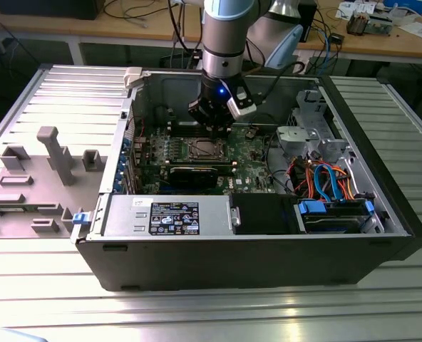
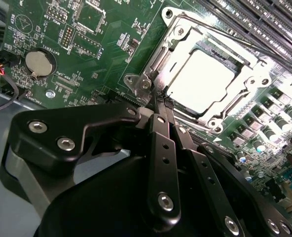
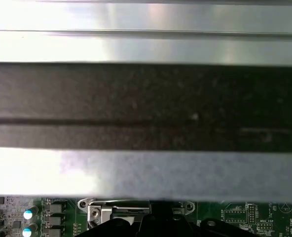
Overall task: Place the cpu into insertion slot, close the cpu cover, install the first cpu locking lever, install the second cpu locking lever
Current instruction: 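Install the second cpu locking lever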
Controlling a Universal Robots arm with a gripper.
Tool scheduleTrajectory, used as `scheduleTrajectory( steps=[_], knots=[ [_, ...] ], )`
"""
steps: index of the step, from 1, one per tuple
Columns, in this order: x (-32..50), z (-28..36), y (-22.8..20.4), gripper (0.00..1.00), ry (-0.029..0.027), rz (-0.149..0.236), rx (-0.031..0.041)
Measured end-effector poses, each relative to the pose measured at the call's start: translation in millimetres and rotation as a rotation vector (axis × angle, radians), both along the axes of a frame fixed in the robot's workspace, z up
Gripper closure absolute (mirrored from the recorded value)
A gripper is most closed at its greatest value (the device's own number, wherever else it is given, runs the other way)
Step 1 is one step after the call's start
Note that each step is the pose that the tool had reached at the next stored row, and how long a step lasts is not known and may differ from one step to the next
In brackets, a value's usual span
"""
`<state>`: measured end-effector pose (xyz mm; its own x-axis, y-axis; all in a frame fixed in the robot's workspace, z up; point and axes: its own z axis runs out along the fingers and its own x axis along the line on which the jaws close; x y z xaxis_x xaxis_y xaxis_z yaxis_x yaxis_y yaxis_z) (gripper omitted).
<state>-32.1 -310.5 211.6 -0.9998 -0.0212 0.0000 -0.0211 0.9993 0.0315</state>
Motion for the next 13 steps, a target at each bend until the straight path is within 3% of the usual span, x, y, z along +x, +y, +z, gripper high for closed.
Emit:
scheduleTrajectory(
  steps=[13],
  knots=[
    [0.0,0.0,-2.9,0.89,0.0001,0.0,-0.001]
  ],
)
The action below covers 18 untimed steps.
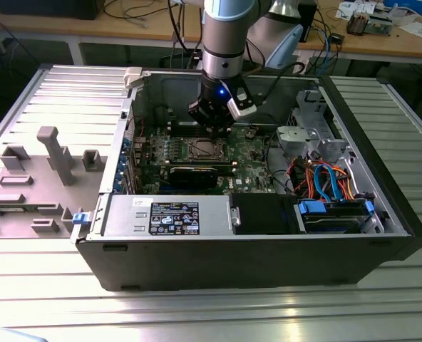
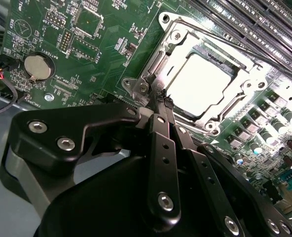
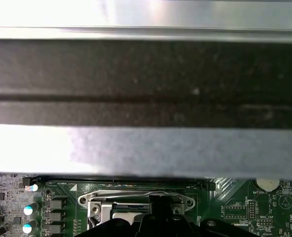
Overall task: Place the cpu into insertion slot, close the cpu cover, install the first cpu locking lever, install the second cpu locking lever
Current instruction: 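Install the second cpu locking lever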
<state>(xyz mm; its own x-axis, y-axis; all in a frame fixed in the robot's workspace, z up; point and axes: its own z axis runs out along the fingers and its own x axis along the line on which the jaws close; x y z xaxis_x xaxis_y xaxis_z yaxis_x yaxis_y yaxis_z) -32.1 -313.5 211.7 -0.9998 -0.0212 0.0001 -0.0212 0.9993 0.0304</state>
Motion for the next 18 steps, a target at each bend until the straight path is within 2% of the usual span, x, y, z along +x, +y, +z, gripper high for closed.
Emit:
scheduleTrajectory(
  steps=[2,4,18],
  knots=[
    [0.0,0.0,-0.3,0.89,0.0,0.0,0.0],
    [0.0,0.0,-2.4,0.89,0.0,0.0,0.0],
    [0.0,0.0,-6.2,0.89,0.0,0.0,0.0001]
  ],
)
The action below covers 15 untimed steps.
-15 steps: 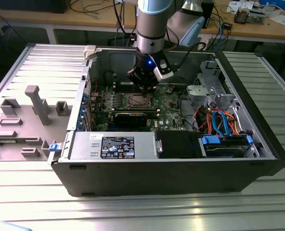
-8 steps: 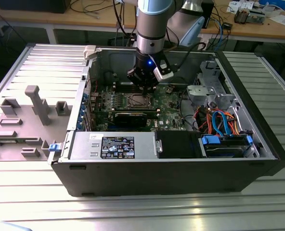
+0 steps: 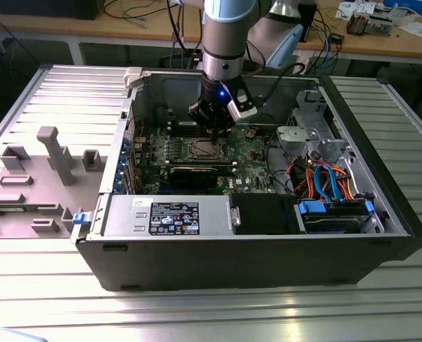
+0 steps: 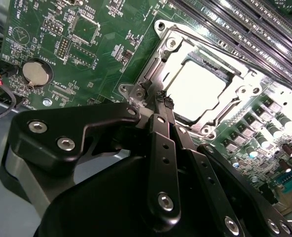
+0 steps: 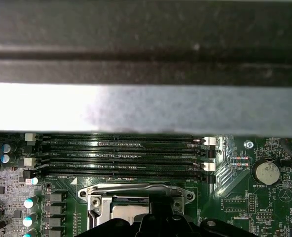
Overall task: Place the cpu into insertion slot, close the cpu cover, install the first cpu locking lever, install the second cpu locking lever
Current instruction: 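Install the second cpu locking lever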
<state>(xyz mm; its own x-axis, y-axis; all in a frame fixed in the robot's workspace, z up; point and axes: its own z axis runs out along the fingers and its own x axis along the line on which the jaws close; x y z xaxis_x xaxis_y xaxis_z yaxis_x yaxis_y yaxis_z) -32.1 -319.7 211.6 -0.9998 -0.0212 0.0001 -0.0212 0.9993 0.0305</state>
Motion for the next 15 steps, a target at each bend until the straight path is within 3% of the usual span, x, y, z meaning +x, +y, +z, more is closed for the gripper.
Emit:
scheduleTrajectory(
  steps=[15],
  knots=[
    [0.0,0.0,-3.2,0.89,0.0,0.0,-0.0001]
  ],
)
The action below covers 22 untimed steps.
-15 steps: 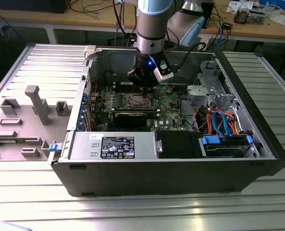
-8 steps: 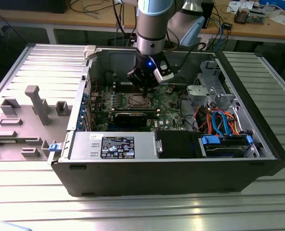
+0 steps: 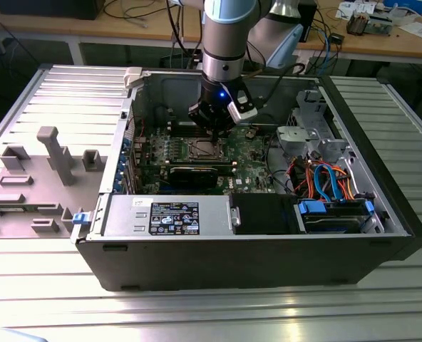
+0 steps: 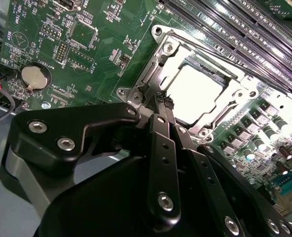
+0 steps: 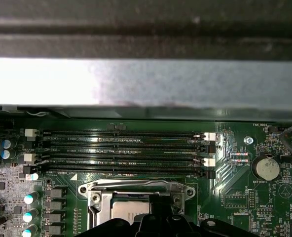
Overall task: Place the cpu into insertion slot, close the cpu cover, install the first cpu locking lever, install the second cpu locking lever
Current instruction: 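Install the second cpu locking lever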
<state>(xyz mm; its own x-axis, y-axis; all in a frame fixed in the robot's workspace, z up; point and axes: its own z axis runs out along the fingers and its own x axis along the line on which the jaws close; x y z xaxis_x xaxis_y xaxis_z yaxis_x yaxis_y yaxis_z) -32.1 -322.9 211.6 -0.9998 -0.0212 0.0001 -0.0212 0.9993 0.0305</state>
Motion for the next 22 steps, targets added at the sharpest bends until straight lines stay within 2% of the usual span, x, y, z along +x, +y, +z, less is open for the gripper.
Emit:
scheduleTrajectory(
  steps=[7,11,18,22],
  knots=[
    [0.0,0.0,-0.5,0.89,0.0,0.0,-0.0001],
    [0.0,0.1,-4.0,0.89,0.0,0.0,0.0],
    [0.1,9.3,-4.4,0.89,0.0,0.0,-0.0016],
    [0.0,10.0,-5.9,0.89,0.0,0.0,-0.0022]
  ],
)
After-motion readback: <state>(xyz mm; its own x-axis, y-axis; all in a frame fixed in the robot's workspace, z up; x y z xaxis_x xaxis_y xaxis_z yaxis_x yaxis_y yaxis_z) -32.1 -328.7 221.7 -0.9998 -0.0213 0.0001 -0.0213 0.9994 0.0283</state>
